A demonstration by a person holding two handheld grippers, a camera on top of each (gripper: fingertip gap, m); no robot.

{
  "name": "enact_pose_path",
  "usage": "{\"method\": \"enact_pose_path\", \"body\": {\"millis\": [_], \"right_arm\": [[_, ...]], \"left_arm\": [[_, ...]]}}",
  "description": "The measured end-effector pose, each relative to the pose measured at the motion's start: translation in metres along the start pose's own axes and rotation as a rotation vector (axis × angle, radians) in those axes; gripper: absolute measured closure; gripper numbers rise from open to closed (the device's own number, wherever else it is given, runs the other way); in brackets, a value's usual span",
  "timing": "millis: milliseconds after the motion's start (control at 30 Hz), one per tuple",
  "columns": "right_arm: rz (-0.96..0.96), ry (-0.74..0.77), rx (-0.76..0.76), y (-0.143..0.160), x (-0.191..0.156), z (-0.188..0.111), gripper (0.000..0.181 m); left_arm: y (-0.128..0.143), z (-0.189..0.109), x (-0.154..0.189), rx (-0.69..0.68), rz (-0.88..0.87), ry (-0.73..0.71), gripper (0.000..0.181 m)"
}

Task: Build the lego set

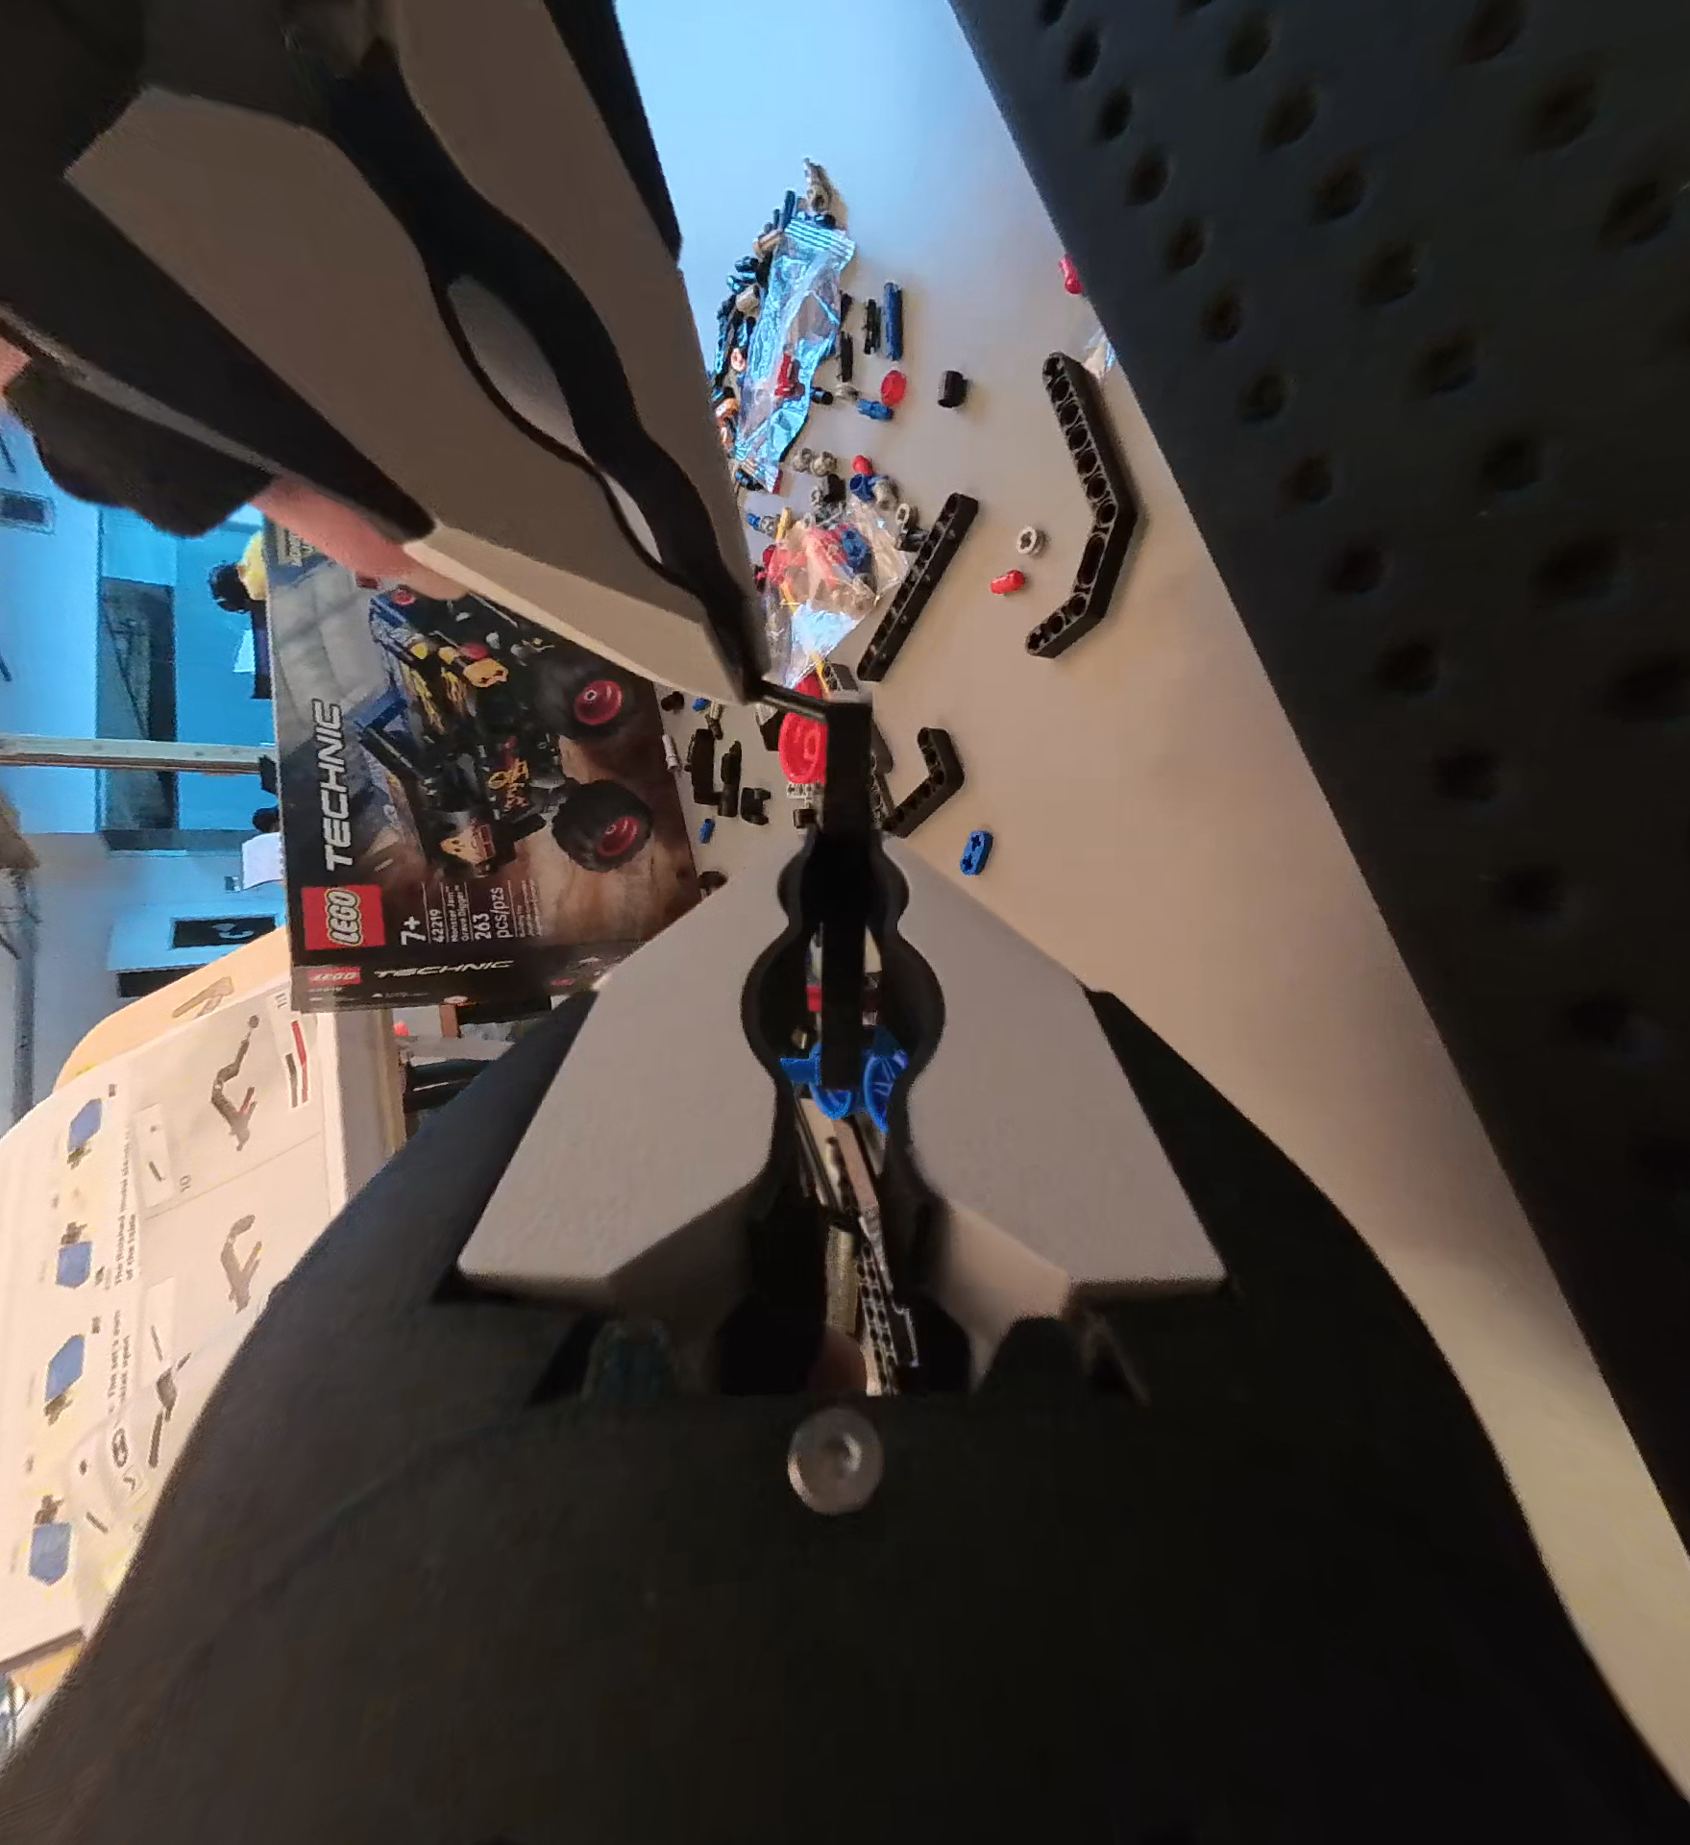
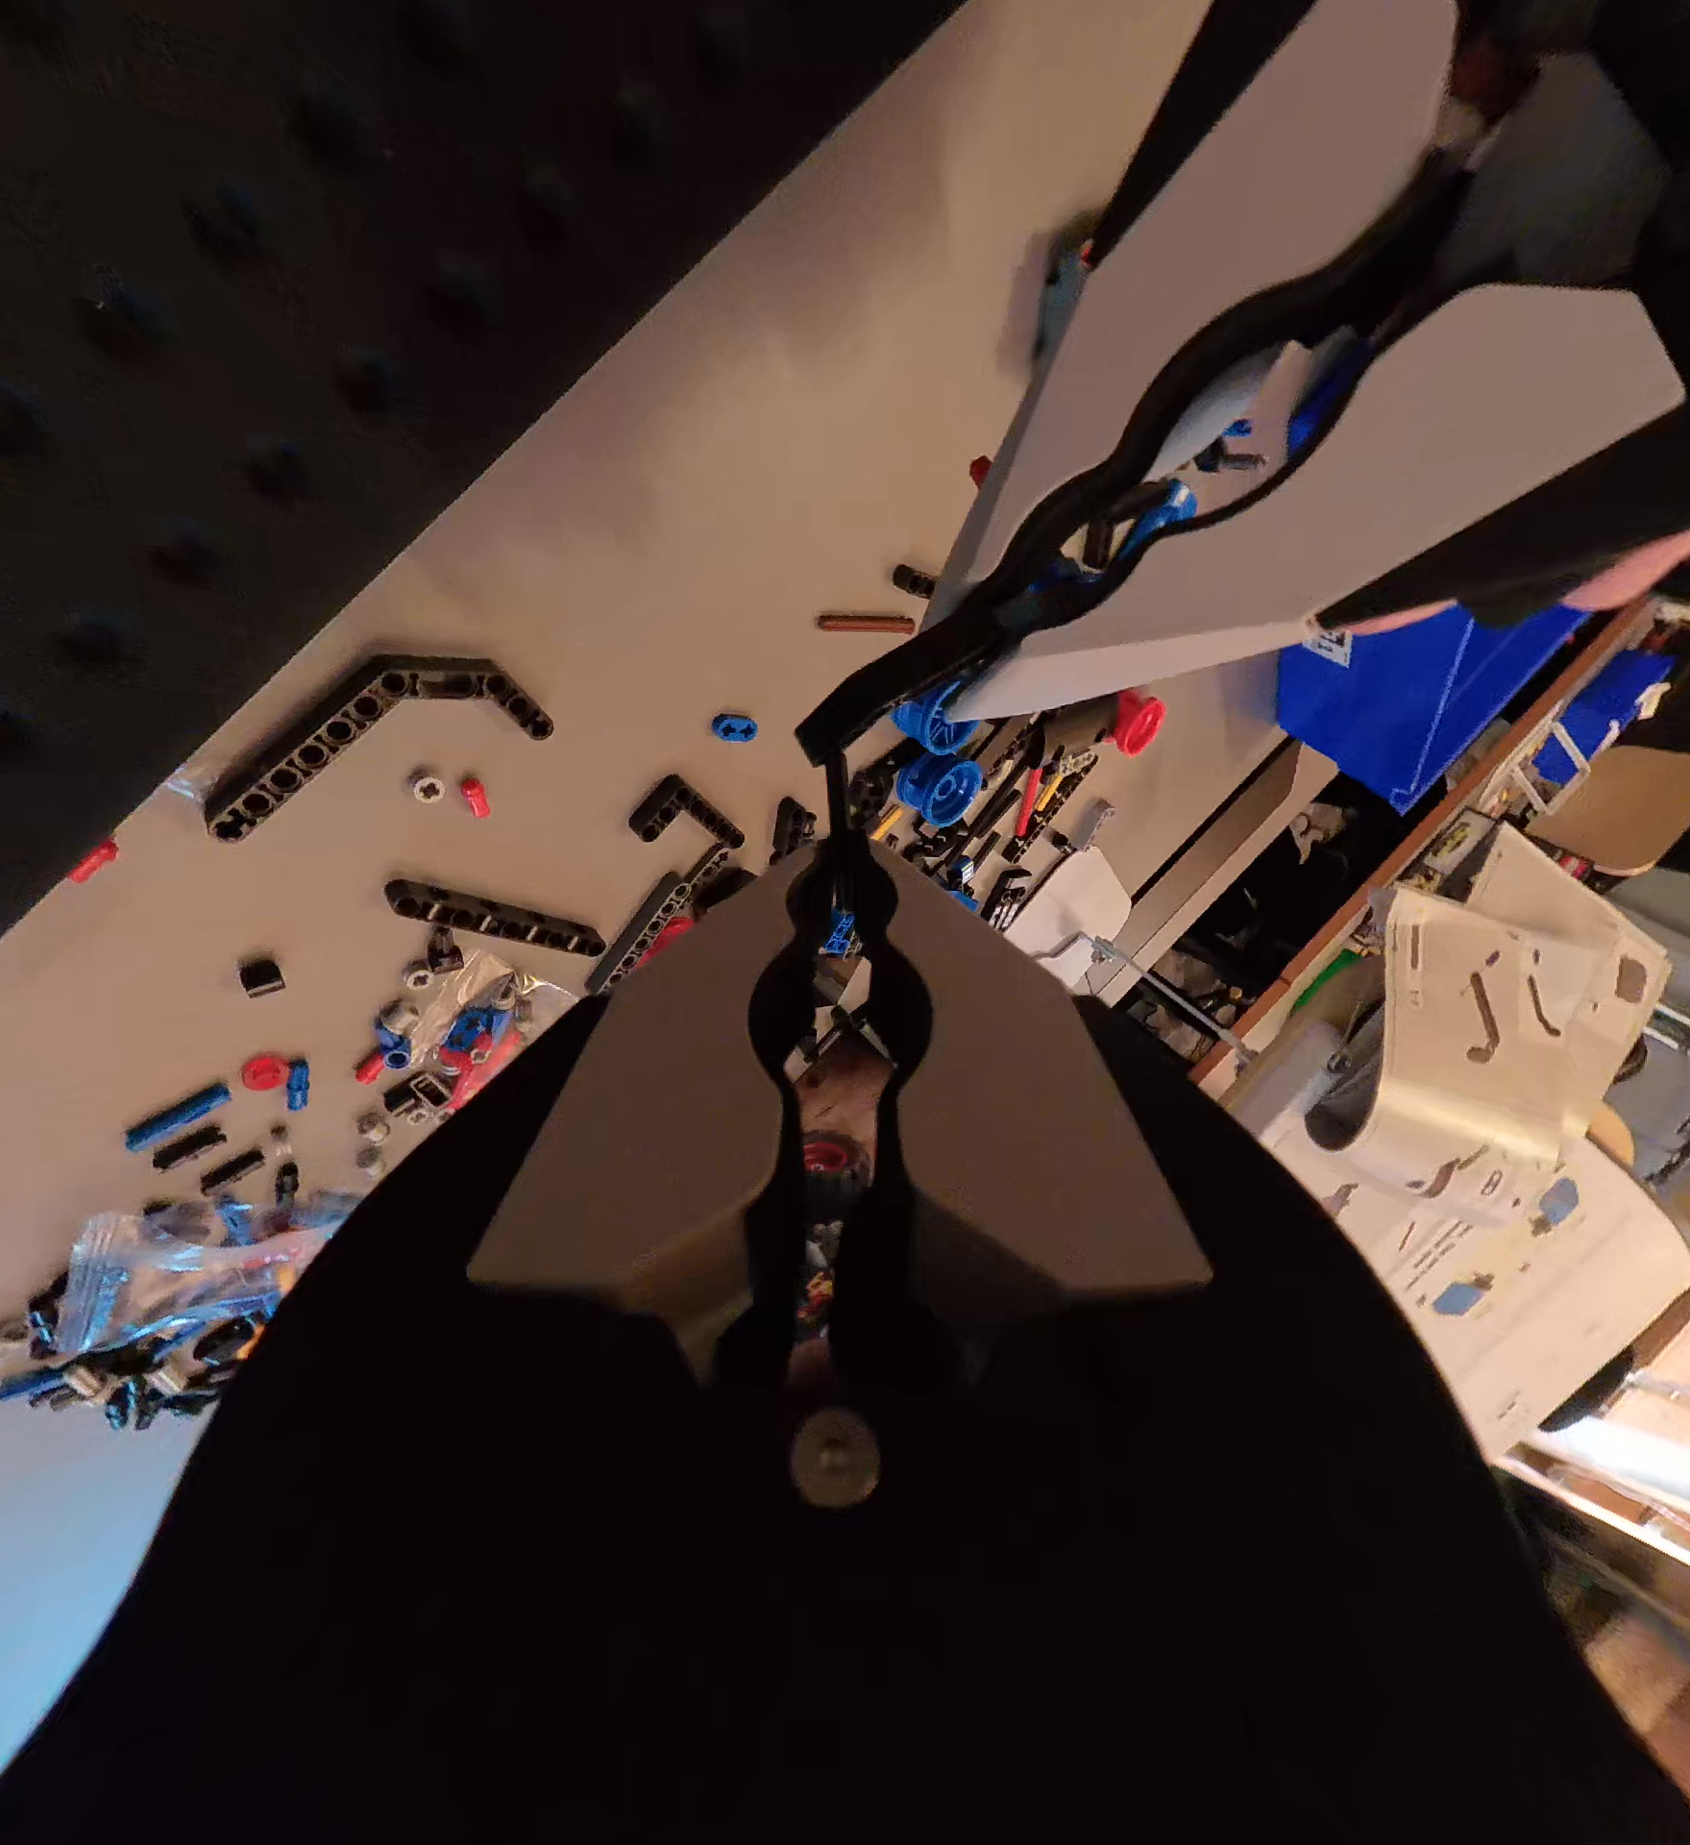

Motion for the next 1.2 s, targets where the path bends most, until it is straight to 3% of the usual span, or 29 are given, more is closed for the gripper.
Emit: {"method": "enact_pose_path", "body": {"millis": [367,500,567,633,933,1033,1200], "right_arm": [[-0.107,-0.115,-0.023,-0.004,0.003,0.011,0.181],[-0.053,-0.164,0.082,-0.010,0.005,0.011,0.181],[-0.014,-0.195,0.170,-0.017,0.005,0.011,0.181],[0.000,-0.194,0.135,-0.012,0.004,0.018,0.181],[0.378,-0.250,0.237,0.032,-0.004,-0.001,0.181],[0.488,-0.192,0.253,0.046,-0.003,-0.005,0.181],[0.757,-0.128,0.404,0.071,0.007,0.005,0.181]], "left_arm": [[0.000,0.009,0.002,-0.039,0.008,0.057,0.175],[0.004,0.012,0.002,-0.060,-0.030,0.044,0.176],[0.003,0.009,-0.007,-0.008,-0.107,0.026,0.176],[0.006,0.010,-0.005,-0.024,-0.097,0.078,0.176],[0.014,0.013,0.014,-0.006,-0.173,0.108,0.176],[0.014,0.016,0.017,-0.024,-0.192,0.084,0.176],[0.023,0.026,0.031,-0.135,-0.178,0.126,0.176]]}}
Point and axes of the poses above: each gripper's, where its closed fingertips meet, z out along the fingers, y out of its underside, x = y × z across the jaws, the point moved 8 cm from there along -z, back along the fingers, and after that the axes turned 7 degrees about -y, right-handed, at the moved point
